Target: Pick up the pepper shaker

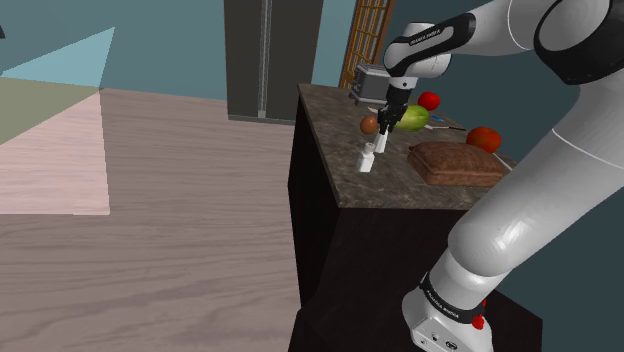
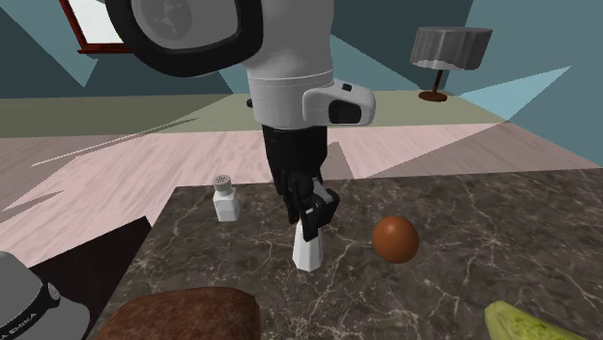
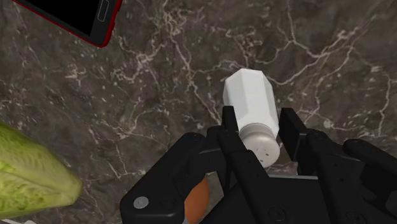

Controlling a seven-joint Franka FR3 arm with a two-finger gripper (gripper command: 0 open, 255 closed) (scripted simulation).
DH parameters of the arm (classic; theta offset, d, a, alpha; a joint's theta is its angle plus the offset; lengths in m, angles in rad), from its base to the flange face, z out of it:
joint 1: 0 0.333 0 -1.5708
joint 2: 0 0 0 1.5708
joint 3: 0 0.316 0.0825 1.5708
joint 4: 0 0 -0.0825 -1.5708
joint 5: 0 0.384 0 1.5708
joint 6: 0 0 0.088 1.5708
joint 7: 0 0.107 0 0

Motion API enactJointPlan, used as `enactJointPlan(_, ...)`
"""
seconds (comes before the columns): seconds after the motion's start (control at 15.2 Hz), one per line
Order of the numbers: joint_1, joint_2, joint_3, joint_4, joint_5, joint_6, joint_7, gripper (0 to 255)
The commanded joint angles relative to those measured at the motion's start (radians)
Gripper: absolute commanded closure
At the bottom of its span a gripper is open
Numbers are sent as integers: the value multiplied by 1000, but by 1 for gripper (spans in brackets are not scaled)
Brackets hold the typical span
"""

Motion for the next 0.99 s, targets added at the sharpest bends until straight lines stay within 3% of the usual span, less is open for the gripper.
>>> enactJointPlan(0.0,0,1,0,-1,0,0,0,255)
enactJointPlan(0.92,3,-35,10,125,-6,-160,-1,255)
